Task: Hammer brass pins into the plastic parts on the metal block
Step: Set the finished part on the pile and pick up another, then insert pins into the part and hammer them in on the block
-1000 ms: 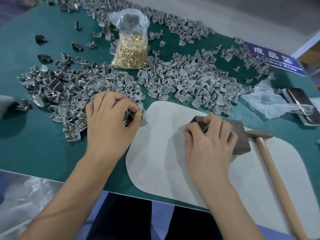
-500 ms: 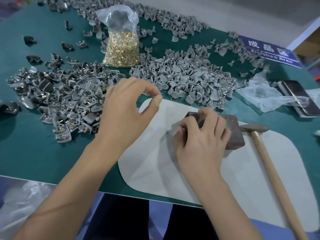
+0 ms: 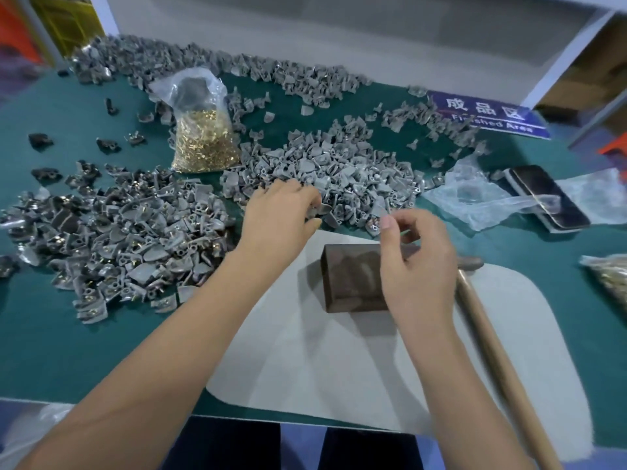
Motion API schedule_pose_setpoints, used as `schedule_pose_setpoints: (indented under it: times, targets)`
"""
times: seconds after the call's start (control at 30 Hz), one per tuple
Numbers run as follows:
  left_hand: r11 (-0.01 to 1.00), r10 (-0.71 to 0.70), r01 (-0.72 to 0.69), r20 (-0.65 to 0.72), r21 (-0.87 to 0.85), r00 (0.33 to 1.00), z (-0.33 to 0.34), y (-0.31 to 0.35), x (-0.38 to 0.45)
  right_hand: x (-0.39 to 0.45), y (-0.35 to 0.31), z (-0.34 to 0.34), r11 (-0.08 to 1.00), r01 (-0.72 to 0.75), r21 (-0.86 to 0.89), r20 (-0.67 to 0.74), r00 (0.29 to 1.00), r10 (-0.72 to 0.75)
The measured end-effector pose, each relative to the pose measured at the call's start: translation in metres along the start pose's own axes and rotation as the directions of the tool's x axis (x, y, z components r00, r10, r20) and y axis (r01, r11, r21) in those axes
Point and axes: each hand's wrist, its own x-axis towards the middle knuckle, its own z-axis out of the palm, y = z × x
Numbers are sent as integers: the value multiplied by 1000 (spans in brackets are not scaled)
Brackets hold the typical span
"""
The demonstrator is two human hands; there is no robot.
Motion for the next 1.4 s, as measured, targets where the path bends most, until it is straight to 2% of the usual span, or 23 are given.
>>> schedule_pose_setpoints:
  times: [0.13, 0.23, 0.3, 0.33, 0.4, 0.43, 0.47, 0.53, 0.57, 0.6, 0.67, 0.73, 0.83, 0.87, 0.93, 0.97, 1.0, 1.03, 1.13, 1.2, 1.3, 1.4]
  targets:
    - [991, -133, 133, 8, -27, 991, 0, 8, 5, -9, 6, -10, 999, 7, 53, -5, 1000, -7]
    - [994, -99, 101, 40, -38, 994, -5, 9, 4, -14, 6, -19, 992, -23, 126, -21, 999, 26]
    - [967, -79, 86, 38, -241, 996, -10, 13, -4, -17, 5, -25, 975, -70, 212, -35, 996, 79]
    - [914, -93, 95, 25, -395, 995, -13, 16, -10, -18, 6, -28, 962, -99, 255, -36, 993, 112]
    - [703, -151, 140, 46, -697, 987, -18, 26, -22, -20, 5, -31, 932, -160, 324, -16, 985, 174]
    - [536, -172, 172, 92, -827, 981, -20, 33, -27, -21, 5, -32, 919, -186, 348, 4, 980, 198]
    - [322, -182, 218, 166, -921, 969, -21, 40, -31, -21, 5, -33, 904, -211, 371, 23, 976, 218]
    - [-132, -159, 312, 331, -941, 930, -23, 52, -37, -24, 3, -35, 860, -252, 443, 51, 965, 257]
    - [-278, -151, 337, 388, -899, 909, -24, 56, -37, -25, 2, -36, 831, -271, 486, 64, 959, 275]
    - [-364, -143, 354, 427, -862, 893, -24, 60, -38, -26, 0, -37, 802, -290, 522, 82, 953, 291]
    - [-410, -122, 357, 438, -839, 890, -25, 63, -40, -27, -3, -39, 759, -324, 564, 121, 942, 312]
    - [-320, -98, 345, 393, -882, 914, -25, 67, -41, -26, -5, -41, 742, -343, 576, 147, 936, 319]
    - [-95, -116, 327, 337, -940, 934, -22, 68, -39, -23, -5, -41, 751, -361, 553, 168, 931, 325]
    - [15, -130, 301, 297, -954, 946, -21, 67, -39, -23, -4, -41, 761, -365, 536, 171, 930, 326]
    - [375, -128, 178, 139, -910, 982, -20, 62, -39, -23, -2, -39, 784, -366, 500, 176, 930, 322]
    - [563, -75, 86, 53, -822, 996, -18, 58, -41, -24, -2, -37, 800, -353, 485, 166, 936, 312]
    - [700, 3, -10, -11, -714, 1000, -18, 57, -43, -25, -1, -36, 819, -330, 470, 145, 944, 297]
    - [777, 83, -97, -52, -623, 995, -18, 56, -46, -26, 0, -35, 836, -307, 455, 117, 951, 286]
    - [852, 233, -242, -78, -464, 969, -18, 58, -51, -26, 3, -34, 884, -273, 380, 53, 960, 275]
    - [855, 238, -234, -51, -463, 970, -18, 59, -55, -27, 4, -36, 906, -260, 334, 26, 963, 267]
    - [815, 153, -146, -35, -560, 988, -22, 53, -55, -21, 3, -41, 867, -301, 397, 7, 946, 325]
    - [848, 223, -178, 33, -499, 974, -25, 39, -41, -14, 3, -43, 810, -367, 458, 54, 921, 386]
